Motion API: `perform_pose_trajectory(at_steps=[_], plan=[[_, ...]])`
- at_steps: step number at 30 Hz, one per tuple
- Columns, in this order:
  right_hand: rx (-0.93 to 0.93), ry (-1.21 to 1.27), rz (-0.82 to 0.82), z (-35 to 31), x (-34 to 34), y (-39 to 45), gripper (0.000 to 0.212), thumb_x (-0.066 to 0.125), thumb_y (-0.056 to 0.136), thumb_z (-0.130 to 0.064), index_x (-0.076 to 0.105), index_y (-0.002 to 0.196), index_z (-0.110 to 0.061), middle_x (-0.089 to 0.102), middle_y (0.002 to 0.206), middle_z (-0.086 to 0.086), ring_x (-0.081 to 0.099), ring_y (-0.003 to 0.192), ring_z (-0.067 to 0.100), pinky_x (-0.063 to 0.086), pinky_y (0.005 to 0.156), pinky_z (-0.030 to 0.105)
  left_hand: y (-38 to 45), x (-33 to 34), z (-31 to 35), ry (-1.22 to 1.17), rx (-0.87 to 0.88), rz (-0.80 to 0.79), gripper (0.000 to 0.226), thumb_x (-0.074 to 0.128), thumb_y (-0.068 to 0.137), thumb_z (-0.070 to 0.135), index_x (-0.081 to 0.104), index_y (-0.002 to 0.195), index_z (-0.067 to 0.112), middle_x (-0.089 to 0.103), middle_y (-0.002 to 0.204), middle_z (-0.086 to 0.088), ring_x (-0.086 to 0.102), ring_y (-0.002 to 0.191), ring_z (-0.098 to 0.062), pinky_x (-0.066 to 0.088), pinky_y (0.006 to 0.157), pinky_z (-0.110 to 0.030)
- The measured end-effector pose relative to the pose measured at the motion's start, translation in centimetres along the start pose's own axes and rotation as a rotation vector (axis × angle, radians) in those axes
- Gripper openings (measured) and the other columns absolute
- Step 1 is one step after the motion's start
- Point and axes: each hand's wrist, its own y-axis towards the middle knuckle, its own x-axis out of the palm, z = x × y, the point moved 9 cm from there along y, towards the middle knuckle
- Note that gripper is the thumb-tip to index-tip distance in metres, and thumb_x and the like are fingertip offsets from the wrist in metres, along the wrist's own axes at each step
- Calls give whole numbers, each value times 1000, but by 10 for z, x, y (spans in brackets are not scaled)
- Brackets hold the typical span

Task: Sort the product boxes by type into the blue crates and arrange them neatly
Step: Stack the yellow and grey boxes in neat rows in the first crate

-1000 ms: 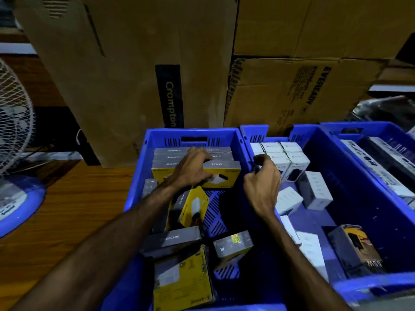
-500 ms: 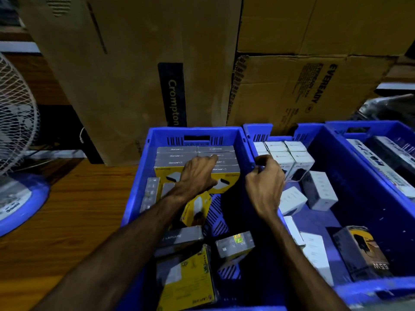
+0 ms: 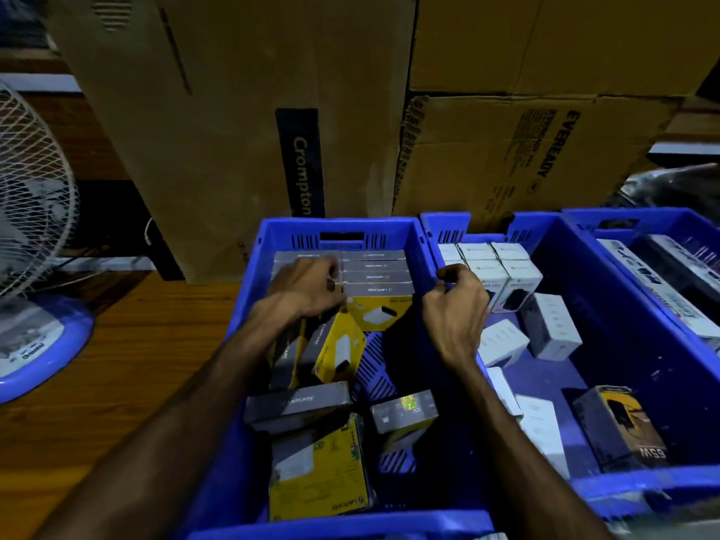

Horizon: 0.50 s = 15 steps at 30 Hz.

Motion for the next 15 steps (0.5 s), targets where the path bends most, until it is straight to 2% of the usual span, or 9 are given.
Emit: perform_pose_trajectory(at_steps=[2, 3, 5, 7, 10, 12, 15], plan=[[-10, -15, -7, -1, 0, 0, 23, 56, 88, -16, 70, 105, -23, 72, 115, 6, 65, 109, 34, 53, 94, 50, -19, 6, -5, 216, -76, -93, 60, 72, 74, 77, 61, 109, 29, 71, 115, 0, 64, 110, -28, 40, 106, -50], [-19, -32, -14, -3, 1, -1, 23, 56, 88, -18, 70, 106, -23, 71, 116, 5, 65, 108, 34, 53, 93, 50, -28, 13, -5, 286, -97, -143, 68, 67, 71, 84, 63, 108, 27, 71, 113, -1, 62, 113, -29, 31, 111, -54], [-30, -83, -33, -5, 5, -2, 23, 57, 89, -23, 70, 108, -25, 66, 120, 3, 64, 107, 34, 52, 93, 50, -43, 28, -3, 275, -115, -221, 70, 65, 68, 88, 63, 94, 23, 70, 108, -2, 61, 114, -29, 18, 118, -62], [-41, -127, -47, -6, 8, -5, 23, 57, 89, -28, 68, 109, -28, 59, 123, 1, 63, 107, 35, 51, 95, 52, -49, 37, -2, 224, -125, -240, 65, 70, 69, 81, 60, 93, 22, 68, 114, -3, 60, 118, -29, 10, 120, -67], [-67, -169, -40, -7, 10, -7, 24, 58, 87, -33, 67, 110, -31, 53, 124, 3, 62, 106, 38, 50, 97, 55, -50, 33, -1, 219, -118, -197, 60, 76, 74, 66, 61, 111, 21, 68, 116, -1, 58, 124, -28, 4, 121, -68], [-88, -195, -42, -9, 11, -7, 25, 58, 87, -36, 67, 110, -31, 52, 122, 4, 61, 104, 42, 50, 96, 56, -51, 29, -2, 150, -127, -179, 64, 80, 74, 57, 59, 123, 20, 67, 120, 0, 55, 128, -27, 2, 122, -65], [-92, -203, -69, -10, 14, -7, 25, 59, 86, -38, 65, 109, -33, 50, 121, 1, 58, 106, 43, 49, 97, 58, -50, 26, -4, 31, -129, -173, 75, 85, 62, 56, 57, 125, 27, 68, 110, 8, 57, 126, -21, 6, 121, -64]])
